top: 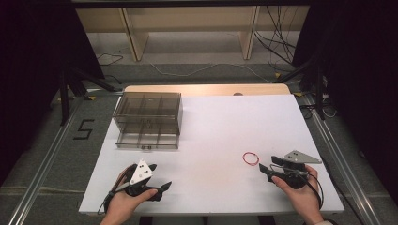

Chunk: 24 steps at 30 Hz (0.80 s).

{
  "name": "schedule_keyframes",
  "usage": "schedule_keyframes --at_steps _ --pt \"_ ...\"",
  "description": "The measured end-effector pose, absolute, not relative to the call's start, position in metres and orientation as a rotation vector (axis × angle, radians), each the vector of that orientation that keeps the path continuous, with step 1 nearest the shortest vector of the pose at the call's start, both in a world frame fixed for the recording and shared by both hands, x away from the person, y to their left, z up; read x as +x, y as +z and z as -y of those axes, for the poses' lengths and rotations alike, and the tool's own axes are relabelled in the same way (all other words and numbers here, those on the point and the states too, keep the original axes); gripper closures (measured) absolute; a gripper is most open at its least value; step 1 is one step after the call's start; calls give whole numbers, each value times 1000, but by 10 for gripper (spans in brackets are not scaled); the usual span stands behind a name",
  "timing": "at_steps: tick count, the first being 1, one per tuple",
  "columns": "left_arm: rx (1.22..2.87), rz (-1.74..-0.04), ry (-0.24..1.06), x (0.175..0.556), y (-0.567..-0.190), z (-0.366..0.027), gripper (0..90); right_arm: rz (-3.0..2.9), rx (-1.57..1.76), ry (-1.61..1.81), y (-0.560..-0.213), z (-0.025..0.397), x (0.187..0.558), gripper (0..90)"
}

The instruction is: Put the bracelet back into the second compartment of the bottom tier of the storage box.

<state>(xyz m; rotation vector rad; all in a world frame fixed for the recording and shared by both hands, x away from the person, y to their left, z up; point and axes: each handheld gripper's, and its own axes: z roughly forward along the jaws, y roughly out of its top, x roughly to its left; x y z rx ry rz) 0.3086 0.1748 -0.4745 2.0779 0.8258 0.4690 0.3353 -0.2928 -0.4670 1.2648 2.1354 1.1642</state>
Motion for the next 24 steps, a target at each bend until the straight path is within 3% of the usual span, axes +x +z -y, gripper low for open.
schedule_keyframes --at_steps 5,24 --pt "2087 -813 471 308 -475 -173 188 -2146 1265 1125 -468 292 350 523" --pt "2084 -814 474 309 -475 -173 190 -2240 1252 990 -475 277 385 674"
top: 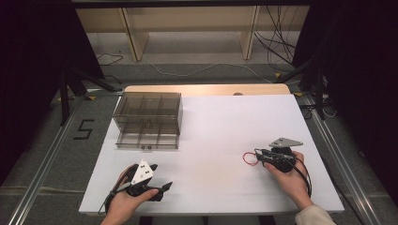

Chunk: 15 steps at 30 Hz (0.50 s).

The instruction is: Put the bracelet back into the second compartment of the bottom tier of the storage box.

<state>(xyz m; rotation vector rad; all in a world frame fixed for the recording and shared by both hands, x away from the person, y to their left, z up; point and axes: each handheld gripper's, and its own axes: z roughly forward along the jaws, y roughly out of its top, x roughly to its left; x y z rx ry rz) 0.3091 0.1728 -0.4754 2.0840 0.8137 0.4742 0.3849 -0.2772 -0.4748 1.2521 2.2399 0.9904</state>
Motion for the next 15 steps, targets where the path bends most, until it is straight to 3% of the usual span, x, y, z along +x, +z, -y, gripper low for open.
schedule_keyframes --at_steps 8,15 --pt "2066 -774 448 315 -471 -151 209 -2208 1268 998 -472 279 382 607" --pt "2093 -657 431 326 -466 -110 224 -2234 1272 999 -474 278 383 630"
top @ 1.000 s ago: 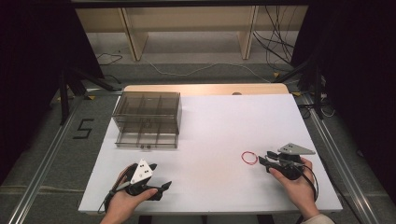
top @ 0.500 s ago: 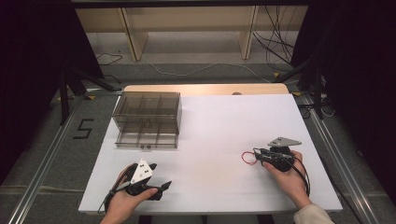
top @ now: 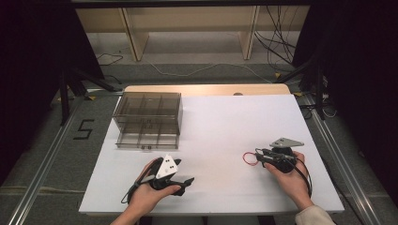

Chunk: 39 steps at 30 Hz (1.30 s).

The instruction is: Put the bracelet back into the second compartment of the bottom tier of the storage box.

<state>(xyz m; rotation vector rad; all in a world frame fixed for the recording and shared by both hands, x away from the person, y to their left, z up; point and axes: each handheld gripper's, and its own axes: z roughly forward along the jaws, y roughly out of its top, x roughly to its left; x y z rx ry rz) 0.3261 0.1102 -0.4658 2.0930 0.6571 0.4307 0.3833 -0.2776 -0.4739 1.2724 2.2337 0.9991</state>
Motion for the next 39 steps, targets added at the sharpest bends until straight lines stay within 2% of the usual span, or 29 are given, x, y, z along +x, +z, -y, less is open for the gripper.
schedule_keyframes --at_steps 9,15,39 --pt "2119 -672 405 320 -474 -116 228 -2300 1279 950 -481 276 392 749" --pt "2125 -680 407 316 -475 -125 228 -2320 1298 907 -483 273 394 867" --pt "2117 -689 408 305 -474 -140 229 -2259 1273 971 -472 265 389 900"
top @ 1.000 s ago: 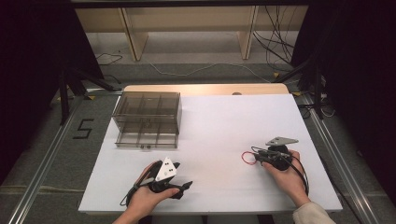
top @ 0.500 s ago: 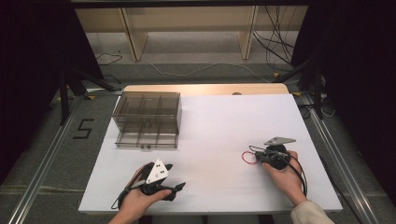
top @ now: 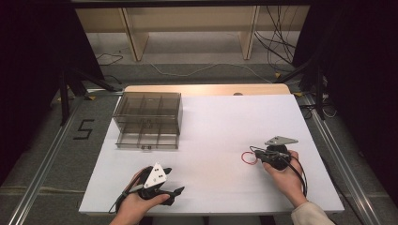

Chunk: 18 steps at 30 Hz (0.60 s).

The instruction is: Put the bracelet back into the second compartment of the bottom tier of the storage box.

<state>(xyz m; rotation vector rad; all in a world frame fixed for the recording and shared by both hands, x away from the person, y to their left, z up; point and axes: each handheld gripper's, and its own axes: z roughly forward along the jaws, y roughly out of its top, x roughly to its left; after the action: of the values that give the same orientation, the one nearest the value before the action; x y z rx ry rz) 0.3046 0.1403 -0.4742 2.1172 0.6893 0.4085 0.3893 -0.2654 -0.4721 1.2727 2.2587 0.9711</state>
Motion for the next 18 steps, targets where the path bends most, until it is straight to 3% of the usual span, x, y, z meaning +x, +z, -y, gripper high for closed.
schedule_keyframes --at_steps 4,5,7,11,15,18 --pt "2121 -689 403 305 -475 -139 230 -2239 1291 964 -474 269 394 864" --pt "2121 -688 402 305 -475 -139 230 -2245 1310 951 -477 269 397 785" --pt "2122 -685 402 305 -475 -139 231 -2274 1325 935 -481 267 399 767" --pt "2121 -688 402 306 -475 -139 232 -2306 1310 924 -484 263 400 773" --pt "2117 -691 402 306 -475 -140 233 -2307 1310 907 -484 263 400 870" --pt "2118 -688 403 306 -475 -140 234 -2304 1303 892 -484 262 400 875"
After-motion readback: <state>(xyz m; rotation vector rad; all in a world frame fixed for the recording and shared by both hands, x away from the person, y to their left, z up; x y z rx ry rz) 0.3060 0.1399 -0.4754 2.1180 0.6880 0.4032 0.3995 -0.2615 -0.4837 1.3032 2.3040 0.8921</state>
